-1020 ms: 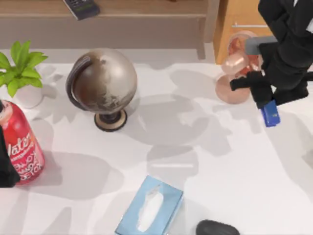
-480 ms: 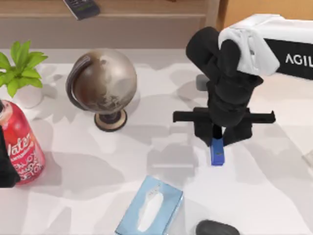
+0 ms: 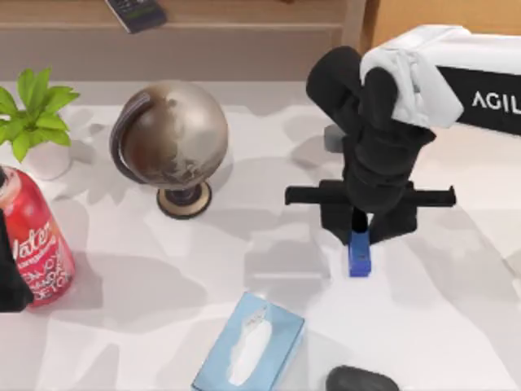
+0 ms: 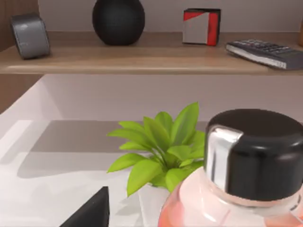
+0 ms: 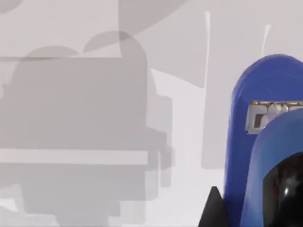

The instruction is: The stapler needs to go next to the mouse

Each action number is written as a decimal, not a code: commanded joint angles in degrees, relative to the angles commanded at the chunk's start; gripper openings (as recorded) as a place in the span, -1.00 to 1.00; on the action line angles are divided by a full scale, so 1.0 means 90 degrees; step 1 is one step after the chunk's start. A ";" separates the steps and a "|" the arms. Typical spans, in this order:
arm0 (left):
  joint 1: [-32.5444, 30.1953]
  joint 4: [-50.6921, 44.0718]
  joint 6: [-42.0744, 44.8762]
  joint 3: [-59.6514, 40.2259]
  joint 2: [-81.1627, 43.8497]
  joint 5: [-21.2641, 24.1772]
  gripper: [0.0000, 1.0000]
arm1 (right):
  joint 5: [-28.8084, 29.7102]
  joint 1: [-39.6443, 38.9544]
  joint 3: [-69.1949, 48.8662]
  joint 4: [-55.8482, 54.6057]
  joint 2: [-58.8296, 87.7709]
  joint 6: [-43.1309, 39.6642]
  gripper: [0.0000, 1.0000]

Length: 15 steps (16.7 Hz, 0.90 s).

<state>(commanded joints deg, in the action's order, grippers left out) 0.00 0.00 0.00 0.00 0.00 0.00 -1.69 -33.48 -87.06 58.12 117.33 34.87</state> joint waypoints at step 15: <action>0.0000 0.0000 0.0000 0.0000 0.0000 0.0000 1.00 | -0.0198 0.0065 0.0155 0.0211 0.0064 0.0184 -1.00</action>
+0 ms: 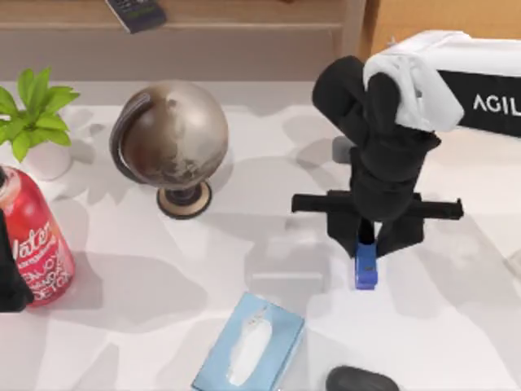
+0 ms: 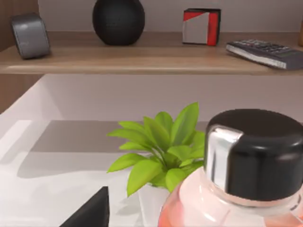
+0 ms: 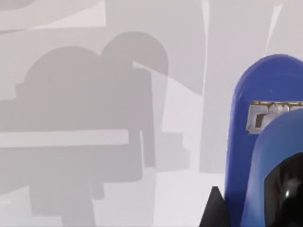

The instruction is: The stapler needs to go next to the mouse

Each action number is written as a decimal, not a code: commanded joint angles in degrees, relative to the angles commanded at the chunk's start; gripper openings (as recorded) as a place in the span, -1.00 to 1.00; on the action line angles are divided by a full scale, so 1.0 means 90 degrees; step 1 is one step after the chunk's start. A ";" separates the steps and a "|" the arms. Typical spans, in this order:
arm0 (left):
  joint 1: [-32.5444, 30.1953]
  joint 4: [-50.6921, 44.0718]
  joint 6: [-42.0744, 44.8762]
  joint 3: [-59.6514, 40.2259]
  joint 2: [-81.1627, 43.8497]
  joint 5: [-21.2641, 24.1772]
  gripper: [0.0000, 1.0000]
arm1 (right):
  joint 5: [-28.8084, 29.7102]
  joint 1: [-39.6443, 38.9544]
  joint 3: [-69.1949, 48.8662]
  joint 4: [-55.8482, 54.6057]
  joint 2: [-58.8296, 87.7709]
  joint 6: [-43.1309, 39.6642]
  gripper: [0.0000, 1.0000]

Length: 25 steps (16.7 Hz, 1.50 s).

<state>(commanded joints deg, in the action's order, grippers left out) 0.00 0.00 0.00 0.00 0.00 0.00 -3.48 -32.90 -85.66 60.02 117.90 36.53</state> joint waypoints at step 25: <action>0.0000 0.0000 0.0000 0.0000 0.0000 0.0000 1.00 | 0.0192 -0.0131 0.0270 -0.0870 0.0207 -0.0190 0.36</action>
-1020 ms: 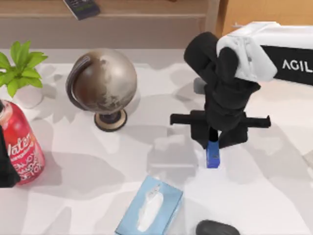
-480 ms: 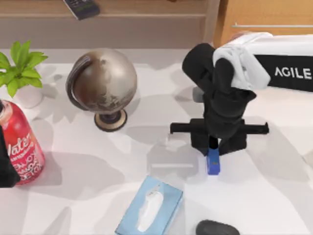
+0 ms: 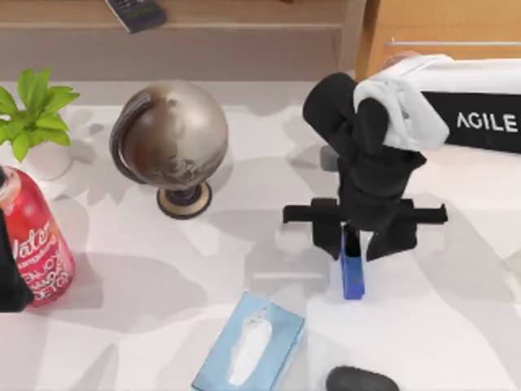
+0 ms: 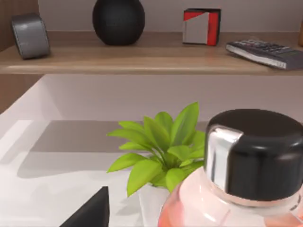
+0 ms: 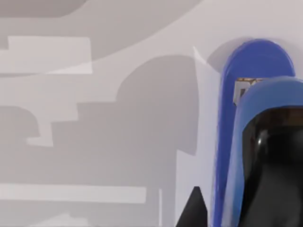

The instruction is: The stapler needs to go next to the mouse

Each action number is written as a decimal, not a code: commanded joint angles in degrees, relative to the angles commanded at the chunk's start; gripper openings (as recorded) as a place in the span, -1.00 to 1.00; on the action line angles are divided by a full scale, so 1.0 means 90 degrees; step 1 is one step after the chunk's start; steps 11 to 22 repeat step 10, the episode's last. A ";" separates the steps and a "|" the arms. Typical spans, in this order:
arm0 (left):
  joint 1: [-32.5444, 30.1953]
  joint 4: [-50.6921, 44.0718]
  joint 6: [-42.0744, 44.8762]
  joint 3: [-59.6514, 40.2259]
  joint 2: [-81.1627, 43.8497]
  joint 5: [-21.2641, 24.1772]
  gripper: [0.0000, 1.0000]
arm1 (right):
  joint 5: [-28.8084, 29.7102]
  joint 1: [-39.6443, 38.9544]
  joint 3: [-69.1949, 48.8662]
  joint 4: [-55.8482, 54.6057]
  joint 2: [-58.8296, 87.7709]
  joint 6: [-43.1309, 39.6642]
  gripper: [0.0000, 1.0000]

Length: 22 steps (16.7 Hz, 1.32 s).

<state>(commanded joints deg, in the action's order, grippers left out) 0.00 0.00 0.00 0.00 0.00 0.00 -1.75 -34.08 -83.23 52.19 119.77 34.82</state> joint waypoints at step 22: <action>0.0000 0.0000 0.0000 0.0000 0.0000 0.0000 1.00 | 0.0000 0.0000 0.0000 0.0000 0.0000 0.0000 1.00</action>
